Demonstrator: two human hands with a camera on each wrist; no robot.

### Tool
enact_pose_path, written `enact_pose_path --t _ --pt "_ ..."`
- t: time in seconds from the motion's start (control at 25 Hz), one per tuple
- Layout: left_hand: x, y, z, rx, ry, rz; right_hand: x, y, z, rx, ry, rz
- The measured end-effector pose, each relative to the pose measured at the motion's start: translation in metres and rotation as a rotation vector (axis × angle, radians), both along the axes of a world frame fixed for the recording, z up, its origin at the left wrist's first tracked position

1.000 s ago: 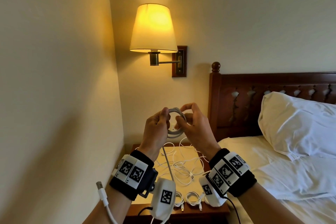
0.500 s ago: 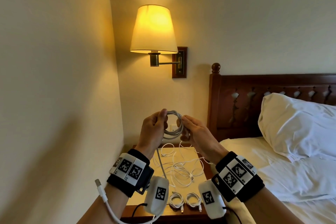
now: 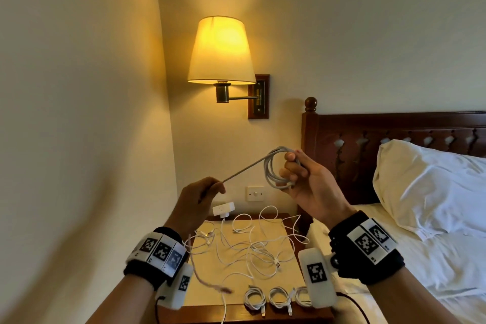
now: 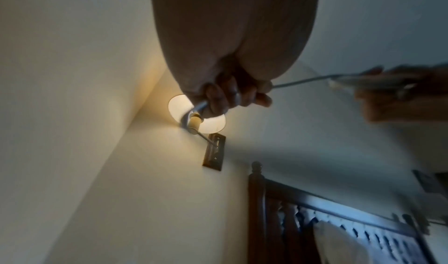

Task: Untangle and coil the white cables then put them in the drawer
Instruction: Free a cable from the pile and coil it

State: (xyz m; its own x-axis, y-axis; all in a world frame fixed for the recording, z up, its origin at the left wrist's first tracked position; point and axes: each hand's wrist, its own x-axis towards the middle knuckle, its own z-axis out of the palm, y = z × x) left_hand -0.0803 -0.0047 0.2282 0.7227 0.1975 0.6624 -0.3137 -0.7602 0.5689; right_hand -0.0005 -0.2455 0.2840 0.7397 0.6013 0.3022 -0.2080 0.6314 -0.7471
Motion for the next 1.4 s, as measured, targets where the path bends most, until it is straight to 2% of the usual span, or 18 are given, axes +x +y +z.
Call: enact_pose_path --t 0.12,0.16,0.2,0.28,0.32,0.4,0.48,0.56,0.64,0.8,0.88,0.96,1.08,1.2,1.32,1.4 --pt "0.008 0.017 -0.011 0.007 -0.038 0.302 0.0 -0.006 0.011 -0.037 -0.037 -0.024" --pt "0.008 0.012 -0.012 0.024 0.05 0.366 -0.001 -0.005 0.013 -0.095 -0.084 -0.055" --pt "0.007 0.004 -0.011 0.122 0.183 0.362 -0.001 -0.004 0.015 -0.164 -0.156 -0.101" --pt "-0.002 -0.025 -0.002 0.398 0.323 0.121 -0.001 0.001 0.016 -0.332 -0.402 -0.246" --pt "-0.009 -0.04 0.007 0.485 0.286 -0.024 -0.001 0.004 0.017 -0.423 -0.553 -0.335" --pt "-0.02 -0.06 0.028 0.462 0.122 -0.204 -0.001 0.008 0.016 -0.567 -0.794 -0.467" --pt "-0.023 -0.069 0.049 0.394 -0.034 -0.221 -0.002 0.009 0.014 -0.634 -0.906 -0.475" --pt "-0.023 -0.069 0.061 0.395 -0.151 -0.146 -0.004 0.009 0.009 -0.652 -0.94 -0.399" --pt "-0.018 -0.065 0.065 0.425 -0.208 -0.039 -0.006 0.01 0.004 -0.627 -0.89 -0.321" --pt "-0.011 -0.055 0.057 0.468 -0.203 0.094 -0.007 0.013 0.004 -0.619 -0.752 -0.166" --pt "-0.007 -0.051 0.054 0.385 -0.181 0.054 -0.008 0.015 0.008 -0.592 -0.657 -0.056" --pt "-0.001 -0.046 0.052 0.27 -0.159 -0.064 -0.01 0.014 0.01 -0.538 -0.522 0.043" --pt "0.005 -0.031 0.043 0.238 -0.17 -0.122 -0.012 0.007 0.016 -0.413 -0.295 0.113" --pt "0.008 -0.005 0.019 0.247 0.003 -0.073 -0.008 -0.001 0.025 -0.304 -0.182 0.139" --pt "0.009 -0.001 0.003 0.383 0.244 0.092 -0.005 -0.001 0.028 -0.299 -0.136 0.147" --pt "0.01 -0.011 0.007 0.295 0.251 0.101 -0.004 0.002 0.026 -0.278 -0.098 0.188"
